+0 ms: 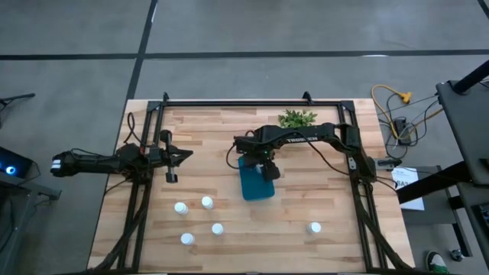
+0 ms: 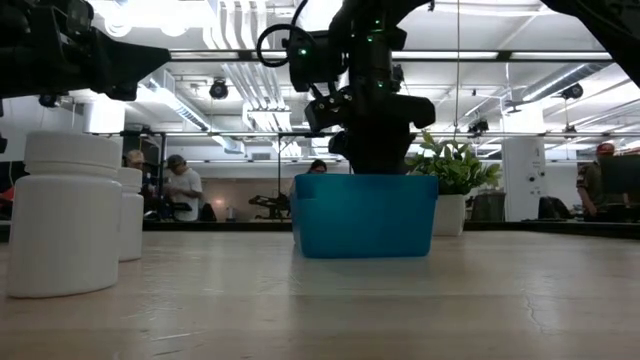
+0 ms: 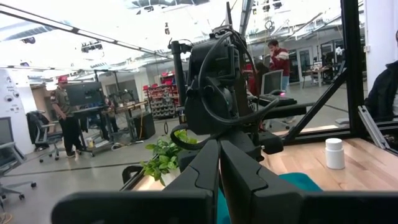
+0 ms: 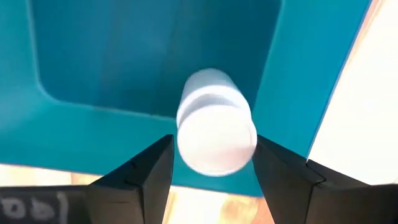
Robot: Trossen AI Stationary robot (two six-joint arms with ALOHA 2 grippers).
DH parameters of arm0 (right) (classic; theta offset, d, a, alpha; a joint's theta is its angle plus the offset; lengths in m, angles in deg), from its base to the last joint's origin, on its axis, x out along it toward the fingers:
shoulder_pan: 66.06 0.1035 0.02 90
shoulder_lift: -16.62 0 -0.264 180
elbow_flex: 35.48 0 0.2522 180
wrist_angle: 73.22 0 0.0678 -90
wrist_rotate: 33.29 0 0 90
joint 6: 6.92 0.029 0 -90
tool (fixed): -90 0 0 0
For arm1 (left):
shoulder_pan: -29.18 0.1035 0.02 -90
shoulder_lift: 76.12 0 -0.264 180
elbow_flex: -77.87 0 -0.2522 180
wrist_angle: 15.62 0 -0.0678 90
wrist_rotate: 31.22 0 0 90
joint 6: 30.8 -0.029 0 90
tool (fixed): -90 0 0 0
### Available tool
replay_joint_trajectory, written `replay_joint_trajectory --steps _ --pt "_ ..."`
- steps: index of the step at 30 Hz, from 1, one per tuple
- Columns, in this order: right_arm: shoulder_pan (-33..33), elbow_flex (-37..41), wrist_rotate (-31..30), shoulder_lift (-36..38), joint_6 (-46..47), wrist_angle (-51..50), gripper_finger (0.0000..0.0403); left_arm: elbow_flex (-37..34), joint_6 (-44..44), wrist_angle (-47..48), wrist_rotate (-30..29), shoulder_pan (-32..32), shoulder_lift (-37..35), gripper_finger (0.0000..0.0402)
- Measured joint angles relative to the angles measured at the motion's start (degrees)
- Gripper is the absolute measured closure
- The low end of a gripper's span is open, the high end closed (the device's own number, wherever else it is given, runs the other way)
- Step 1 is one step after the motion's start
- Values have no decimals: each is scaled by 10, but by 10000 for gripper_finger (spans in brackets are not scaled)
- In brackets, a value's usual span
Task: Pick and place pill bottles into a basket
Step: Put the white pill bottle into the blue bin
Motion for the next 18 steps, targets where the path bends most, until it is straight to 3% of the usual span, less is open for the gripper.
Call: replay_joint_trajectory --steps 18 --pt "0 -1 -22 26 -9 2 200 0 0 -1 0 0 0 402"
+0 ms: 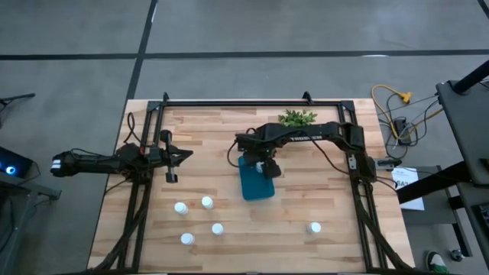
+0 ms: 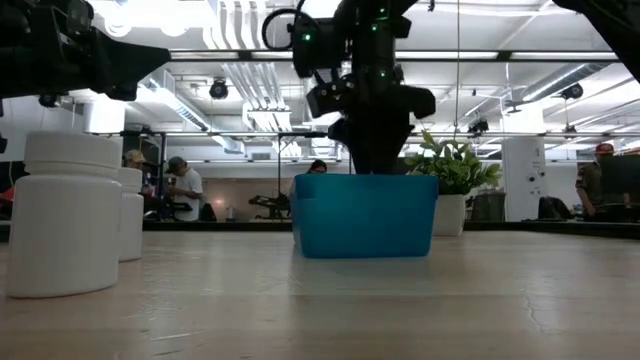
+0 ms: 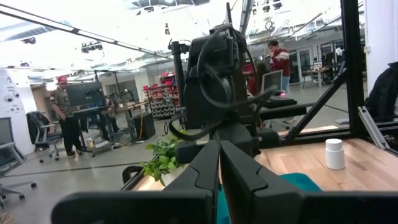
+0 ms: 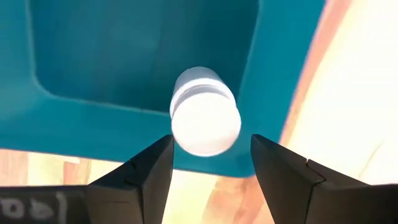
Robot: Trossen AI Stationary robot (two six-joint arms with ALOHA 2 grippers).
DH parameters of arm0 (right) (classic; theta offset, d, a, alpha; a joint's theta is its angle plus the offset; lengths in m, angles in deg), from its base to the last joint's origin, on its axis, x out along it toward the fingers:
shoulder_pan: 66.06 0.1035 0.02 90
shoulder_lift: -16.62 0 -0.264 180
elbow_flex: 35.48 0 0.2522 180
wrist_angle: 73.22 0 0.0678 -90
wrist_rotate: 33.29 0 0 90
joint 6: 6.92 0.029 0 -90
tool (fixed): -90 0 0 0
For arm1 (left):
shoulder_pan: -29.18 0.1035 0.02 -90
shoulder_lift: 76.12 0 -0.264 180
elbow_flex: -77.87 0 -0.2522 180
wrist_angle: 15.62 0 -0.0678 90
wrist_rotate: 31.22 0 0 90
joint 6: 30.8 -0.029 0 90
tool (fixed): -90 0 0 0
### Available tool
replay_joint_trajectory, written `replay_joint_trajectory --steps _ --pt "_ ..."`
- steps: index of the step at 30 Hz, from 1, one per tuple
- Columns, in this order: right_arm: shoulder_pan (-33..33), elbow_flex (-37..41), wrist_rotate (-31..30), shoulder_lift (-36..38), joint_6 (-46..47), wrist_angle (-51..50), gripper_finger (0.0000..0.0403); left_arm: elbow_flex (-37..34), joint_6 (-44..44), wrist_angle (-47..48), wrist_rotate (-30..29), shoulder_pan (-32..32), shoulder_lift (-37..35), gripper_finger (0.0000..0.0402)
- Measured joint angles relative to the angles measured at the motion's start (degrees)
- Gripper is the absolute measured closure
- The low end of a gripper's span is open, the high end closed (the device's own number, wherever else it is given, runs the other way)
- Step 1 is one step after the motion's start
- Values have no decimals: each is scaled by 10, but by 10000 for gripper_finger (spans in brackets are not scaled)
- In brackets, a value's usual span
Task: Pick and place pill bottles into a basket
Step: Put the white pill bottle into the blue bin
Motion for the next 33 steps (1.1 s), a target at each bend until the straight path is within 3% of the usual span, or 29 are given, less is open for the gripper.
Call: replay_joint_trajectory --steps 16,33 --pt "27 0 -7 122 53 -3 199 0 0 0 0 0 0 402" --pt "142 0 -5 144 134 -67 199 0 0 1 0 0 0 402"
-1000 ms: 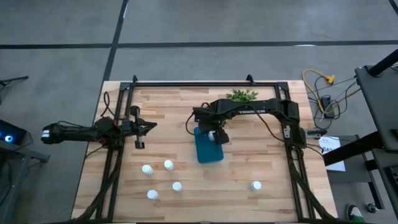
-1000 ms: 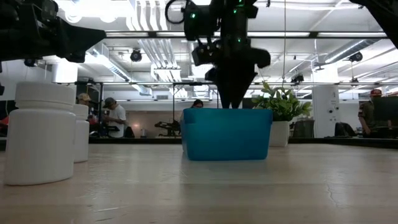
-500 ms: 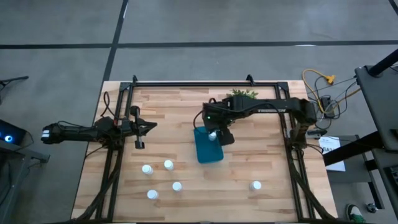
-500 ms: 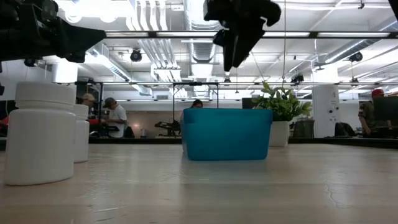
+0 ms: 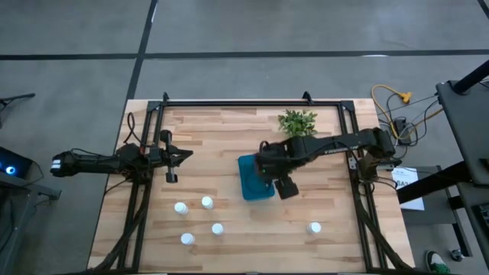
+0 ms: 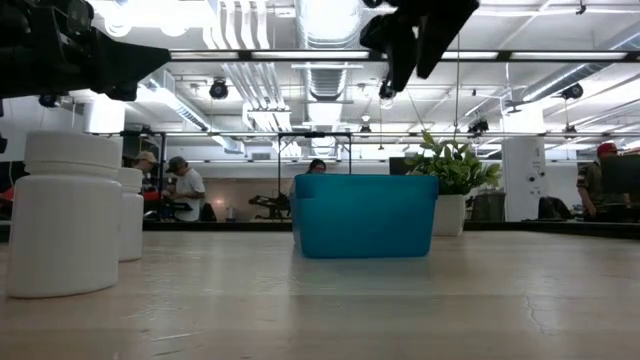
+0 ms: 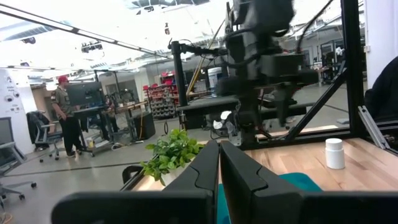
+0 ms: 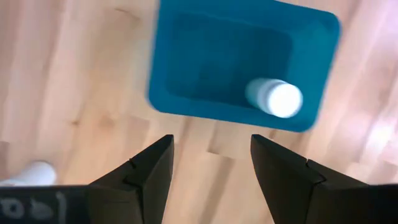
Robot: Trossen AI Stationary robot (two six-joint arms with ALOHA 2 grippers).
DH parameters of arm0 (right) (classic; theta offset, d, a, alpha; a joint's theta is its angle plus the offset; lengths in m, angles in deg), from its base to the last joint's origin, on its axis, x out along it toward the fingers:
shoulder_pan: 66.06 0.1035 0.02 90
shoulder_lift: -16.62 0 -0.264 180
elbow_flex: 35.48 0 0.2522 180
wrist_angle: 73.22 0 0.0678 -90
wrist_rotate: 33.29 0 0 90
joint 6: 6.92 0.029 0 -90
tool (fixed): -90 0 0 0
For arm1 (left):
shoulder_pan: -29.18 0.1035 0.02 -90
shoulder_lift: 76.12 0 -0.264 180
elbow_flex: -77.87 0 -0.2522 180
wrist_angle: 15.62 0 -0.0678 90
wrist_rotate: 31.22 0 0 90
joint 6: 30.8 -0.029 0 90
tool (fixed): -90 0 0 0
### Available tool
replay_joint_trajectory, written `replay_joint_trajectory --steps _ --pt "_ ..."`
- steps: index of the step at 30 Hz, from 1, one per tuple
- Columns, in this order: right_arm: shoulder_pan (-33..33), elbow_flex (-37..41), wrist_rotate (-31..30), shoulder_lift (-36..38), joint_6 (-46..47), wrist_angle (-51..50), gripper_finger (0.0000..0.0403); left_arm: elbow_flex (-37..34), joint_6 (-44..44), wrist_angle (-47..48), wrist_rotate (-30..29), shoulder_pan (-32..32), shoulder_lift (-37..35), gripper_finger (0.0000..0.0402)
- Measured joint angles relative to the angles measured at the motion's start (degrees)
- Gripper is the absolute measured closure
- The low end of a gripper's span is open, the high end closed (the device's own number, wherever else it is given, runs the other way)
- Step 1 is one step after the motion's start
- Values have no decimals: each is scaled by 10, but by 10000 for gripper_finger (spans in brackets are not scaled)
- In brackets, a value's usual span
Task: Pick and place pill bottles into a basket
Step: Put the white pill bottle into the blue bin
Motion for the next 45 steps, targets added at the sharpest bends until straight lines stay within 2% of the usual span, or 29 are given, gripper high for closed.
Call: replay_joint_trajectory --steps 15,23,45 --pt "118 0 0 0 83 -15 199 0 1 0 0 0 0 402" --pt "164 0 0 0 119 -64 200 0 2 0 0 0 0 402" --pt "254 0 -2 0 221 -66 200 0 2 0 0 0 0 402"
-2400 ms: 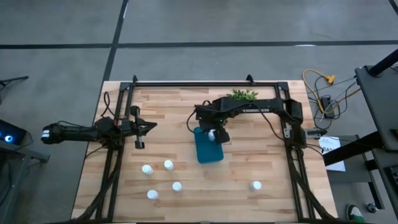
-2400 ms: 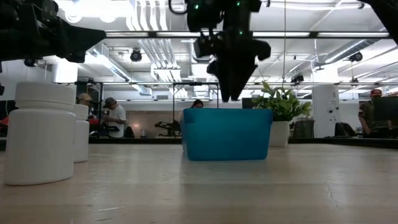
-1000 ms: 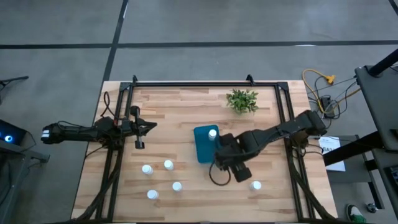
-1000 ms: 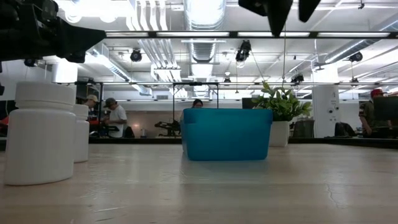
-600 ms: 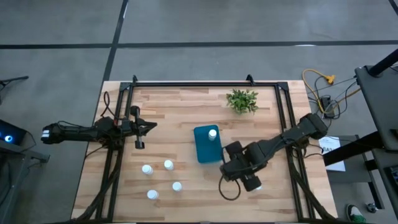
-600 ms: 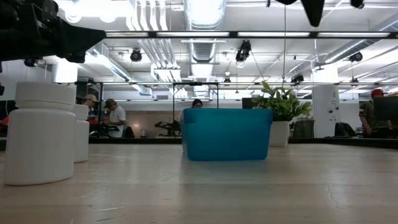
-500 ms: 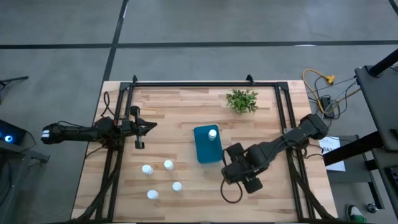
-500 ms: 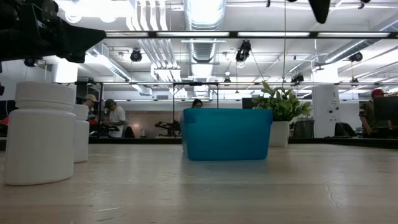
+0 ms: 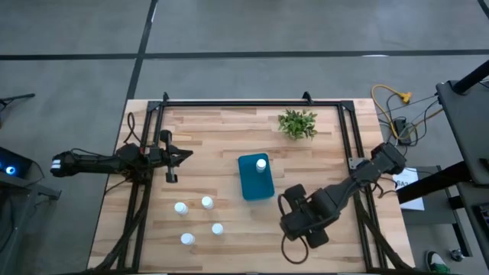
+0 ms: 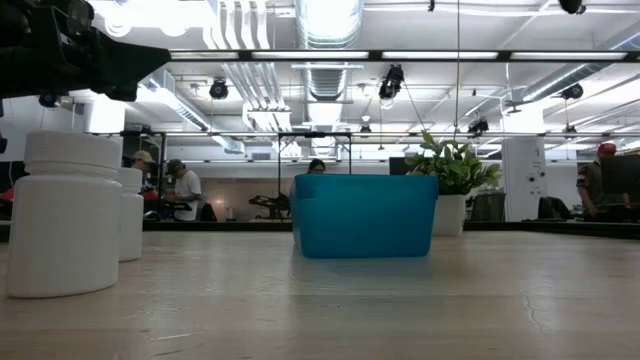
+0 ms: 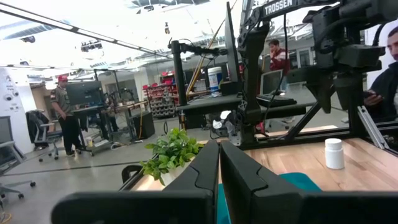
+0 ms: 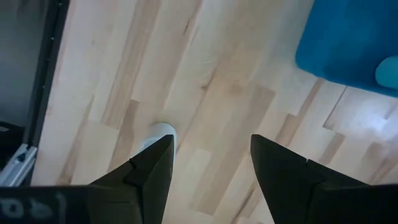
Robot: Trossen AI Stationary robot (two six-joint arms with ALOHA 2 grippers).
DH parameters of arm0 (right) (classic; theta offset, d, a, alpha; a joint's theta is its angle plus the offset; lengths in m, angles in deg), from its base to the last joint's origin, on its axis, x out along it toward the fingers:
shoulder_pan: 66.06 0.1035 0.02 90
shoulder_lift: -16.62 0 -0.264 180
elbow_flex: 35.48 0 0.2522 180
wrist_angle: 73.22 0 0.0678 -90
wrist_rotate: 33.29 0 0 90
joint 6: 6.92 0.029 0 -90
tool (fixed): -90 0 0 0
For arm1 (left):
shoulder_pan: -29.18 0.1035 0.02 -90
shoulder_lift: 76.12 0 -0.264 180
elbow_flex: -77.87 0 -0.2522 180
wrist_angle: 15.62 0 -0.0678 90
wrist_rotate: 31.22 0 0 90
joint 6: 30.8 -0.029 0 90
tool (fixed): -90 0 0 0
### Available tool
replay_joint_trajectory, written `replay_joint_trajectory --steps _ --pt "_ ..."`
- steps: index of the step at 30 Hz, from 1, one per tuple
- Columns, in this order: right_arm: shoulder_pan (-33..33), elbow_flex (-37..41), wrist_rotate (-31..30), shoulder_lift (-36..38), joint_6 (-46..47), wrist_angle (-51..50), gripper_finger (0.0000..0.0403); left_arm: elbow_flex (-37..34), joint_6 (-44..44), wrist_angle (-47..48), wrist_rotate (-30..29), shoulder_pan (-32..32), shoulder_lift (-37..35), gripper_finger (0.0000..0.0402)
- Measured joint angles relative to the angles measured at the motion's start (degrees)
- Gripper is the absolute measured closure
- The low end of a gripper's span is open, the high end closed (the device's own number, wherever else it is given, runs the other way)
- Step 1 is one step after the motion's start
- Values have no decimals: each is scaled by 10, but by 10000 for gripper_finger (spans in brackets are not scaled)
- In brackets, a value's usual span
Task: Pick and place pill bottles into a basket
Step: Put the white pill bottle into the blue bin
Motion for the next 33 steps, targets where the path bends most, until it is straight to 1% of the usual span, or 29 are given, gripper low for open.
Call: replay_joint_trajectory --steps 6,11,14,19,22,27,30,33 --pt "20 0 -3 5 33 -1 200 0 2 0 0 0 0 402" --pt "39 0 -32 11 56 -1 200 0 2 0 0 0 1 402" --pt "47 2 -39 14 67 -1 200 0 2 0 0 0 4 402" --pt "49 40 -45 34 74 7 200 0 2 0 0 0 8 402" --pt "48 86 -46 64 79 38 200 0 2 0 0 0 8 402" --pt "48 162 -45 143 104 122 200 0 2 0 0 0 7 402" --pt "48 207 -49 199 154 141 200 0 2 0 0 0 7 402" --pt "48 254 -58 256 240 149 200 0 2 -1 0 0 8 402"
